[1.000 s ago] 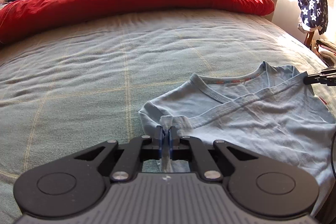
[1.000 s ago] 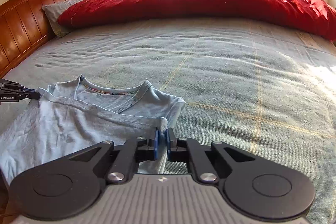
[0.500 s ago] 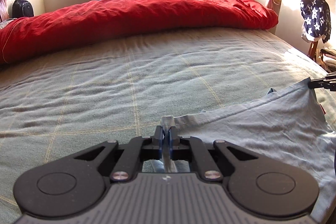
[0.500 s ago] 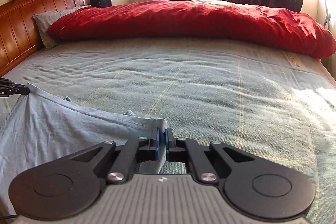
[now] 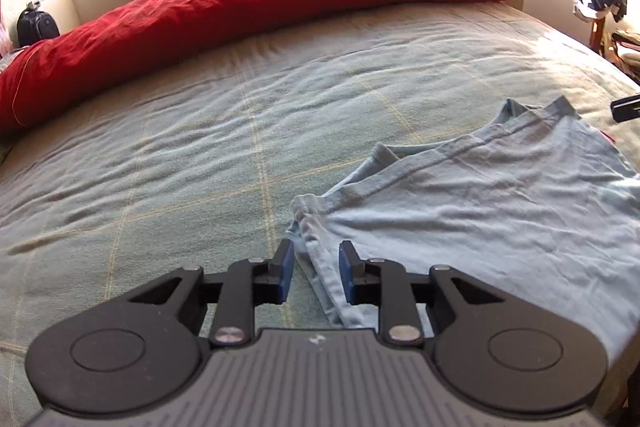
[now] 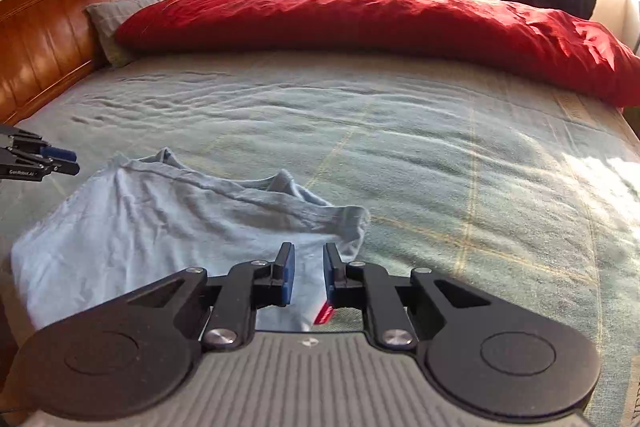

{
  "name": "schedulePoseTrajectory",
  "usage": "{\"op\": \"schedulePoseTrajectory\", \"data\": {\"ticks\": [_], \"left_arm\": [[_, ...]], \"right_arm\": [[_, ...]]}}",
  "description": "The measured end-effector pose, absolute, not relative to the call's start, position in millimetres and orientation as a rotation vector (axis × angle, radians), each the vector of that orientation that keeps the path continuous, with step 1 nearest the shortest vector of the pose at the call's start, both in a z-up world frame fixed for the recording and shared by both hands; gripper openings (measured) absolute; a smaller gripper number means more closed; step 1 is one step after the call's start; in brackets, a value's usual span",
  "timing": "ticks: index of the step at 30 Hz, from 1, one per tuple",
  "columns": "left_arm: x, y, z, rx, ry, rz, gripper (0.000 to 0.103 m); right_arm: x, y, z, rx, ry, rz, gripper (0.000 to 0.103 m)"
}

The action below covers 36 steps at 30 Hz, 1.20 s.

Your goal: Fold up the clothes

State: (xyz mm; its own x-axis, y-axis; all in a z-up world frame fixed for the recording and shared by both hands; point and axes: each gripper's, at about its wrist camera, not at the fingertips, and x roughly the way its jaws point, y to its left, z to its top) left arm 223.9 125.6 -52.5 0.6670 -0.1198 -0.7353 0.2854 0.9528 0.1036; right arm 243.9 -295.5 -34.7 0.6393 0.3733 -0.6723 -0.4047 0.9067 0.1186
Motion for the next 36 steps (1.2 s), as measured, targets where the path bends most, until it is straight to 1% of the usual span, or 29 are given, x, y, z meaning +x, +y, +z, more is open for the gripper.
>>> {"op": "schedulePoseTrajectory", "data": {"ticks": [1, 2, 3, 4, 6, 11, 14, 18, 22, 25, 26, 27, 32, 34, 35, 36], "left_arm": [[212, 124, -51, 0.217, 0.809, -0.243, 0.03], [199, 122, -49, 0.217, 0.808, -0.256, 0.036], [187, 121, -48, 0.217, 0.806, -0.269, 0.039], [175, 119, -46, 0.216, 0.805, -0.281, 0.039], [151, 116, -43, 0.215, 0.802, -0.306, 0.048], [89, 107, -35, 0.213, 0.795, -0.37, 0.054], [72, 112, -48, 0.183, 0.802, -0.353, 0.055], [68, 114, -65, 0.177, 0.794, -0.341, 0.055], [74, 118, -76, 0.122, 0.788, -0.335, 0.051], [76, 119, -81, 0.1, 0.777, -0.355, 0.047], [76, 119, -82, 0.092, 0.774, -0.362, 0.035], [77, 119, -84, 0.085, 0.771, -0.369, 0.029], [78, 123, -89, 0.018, 0.761, -0.407, 0.028], [78, 126, -89, -0.008, 0.762, -0.41, 0.019], [78, 127, -89, -0.015, 0.764, -0.407, 0.006], [80, 129, -89, -0.021, 0.772, -0.399, 0.004]], "right_arm": [[235, -290, -32, -0.063, 0.766, 0.477, 0.019], [224, -281, -30, -0.095, 0.772, 0.509, 0.019], [213, -274, -29, -0.12, 0.786, 0.537, 0.022], [204, -269, -29, -0.139, 0.795, 0.554, 0.022], [186, -263, -32, -0.153, 0.801, 0.569, 0.023], [142, -260, -39, -0.144, 0.827, 0.602, 0.025], [123, -266, -42, -0.144, 0.848, 0.588, 0.026], [106, -285, -44, -0.106, 0.862, 0.553, 0.033], [98, -300, -52, -0.054, 0.879, 0.536, 0.038], [97, -304, -61, -0.022, 0.894, 0.552, 0.038], [99, -305, -63, -0.01, 0.893, 0.553, 0.038], [100, -306, -64, 0.003, 0.891, 0.555, 0.038], [109, -311, -73, 0.065, 0.884, 0.561, 0.038], [113, -313, -77, 0.09, 0.881, 0.563, 0.038], [114, -315, -79, 0.102, 0.88, 0.564, 0.038], [115, -315, -79, 0.115, 0.878, 0.583, 0.031]]}}
